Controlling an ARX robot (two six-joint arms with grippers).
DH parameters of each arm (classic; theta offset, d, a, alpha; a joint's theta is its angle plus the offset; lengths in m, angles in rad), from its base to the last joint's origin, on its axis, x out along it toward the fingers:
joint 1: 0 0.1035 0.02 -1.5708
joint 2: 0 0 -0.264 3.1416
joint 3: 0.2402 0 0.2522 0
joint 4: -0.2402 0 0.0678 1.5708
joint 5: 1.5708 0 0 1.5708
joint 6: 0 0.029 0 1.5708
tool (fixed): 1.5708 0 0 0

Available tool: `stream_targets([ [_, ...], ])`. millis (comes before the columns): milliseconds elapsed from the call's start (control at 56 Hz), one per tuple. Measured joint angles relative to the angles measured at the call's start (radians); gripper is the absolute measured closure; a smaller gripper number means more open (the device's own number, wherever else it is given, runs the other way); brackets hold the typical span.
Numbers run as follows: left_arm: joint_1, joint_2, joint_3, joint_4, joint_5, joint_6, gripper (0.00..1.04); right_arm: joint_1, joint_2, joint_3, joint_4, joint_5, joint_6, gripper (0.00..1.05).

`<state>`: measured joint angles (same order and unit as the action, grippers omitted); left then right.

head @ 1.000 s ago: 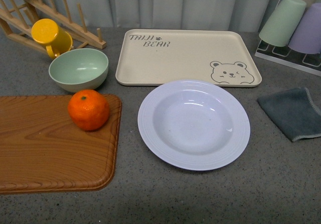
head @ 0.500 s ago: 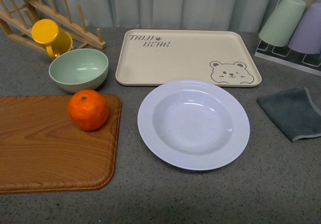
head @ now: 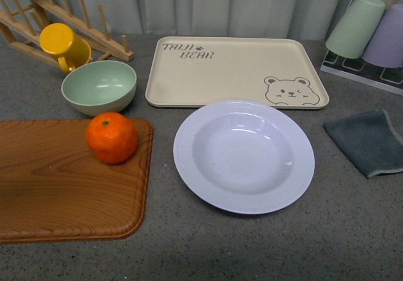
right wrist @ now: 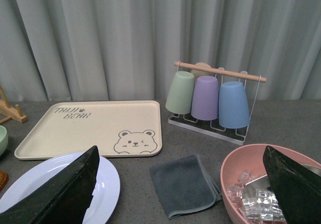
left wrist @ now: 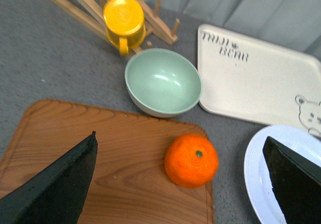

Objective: Place orange and plate with both arms

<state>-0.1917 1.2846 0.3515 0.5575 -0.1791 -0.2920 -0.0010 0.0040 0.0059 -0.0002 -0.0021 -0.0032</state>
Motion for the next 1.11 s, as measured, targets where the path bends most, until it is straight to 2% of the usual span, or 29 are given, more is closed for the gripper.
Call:
stream_targets([
  [161, -0.06, 0.259, 0.101, 0.048, 0.023, 0.008, 0.06, 0.0, 0.0, 0.0, 0.0, 0.0, 0.0, 0.09],
  [375, -0.098, 0.446, 0.19, 0.04, 0.049, 0.002, 0.06, 0.0, 0.0, 0.0, 0.0, 0.0, 0.0, 0.09],
  [821, -0.085, 0.667, 0.334, 0.013, 0.063, -0.01, 0.06, 0.0, 0.0, 0.0, 0.0, 0.0, 0.0, 0.09],
  [1107, -0.08, 0.711, 0.365, -0.023, 0.087, -0.021, 0.07, 0.0, 0.0, 0.0, 0.0, 0.0, 0.0, 0.09],
])
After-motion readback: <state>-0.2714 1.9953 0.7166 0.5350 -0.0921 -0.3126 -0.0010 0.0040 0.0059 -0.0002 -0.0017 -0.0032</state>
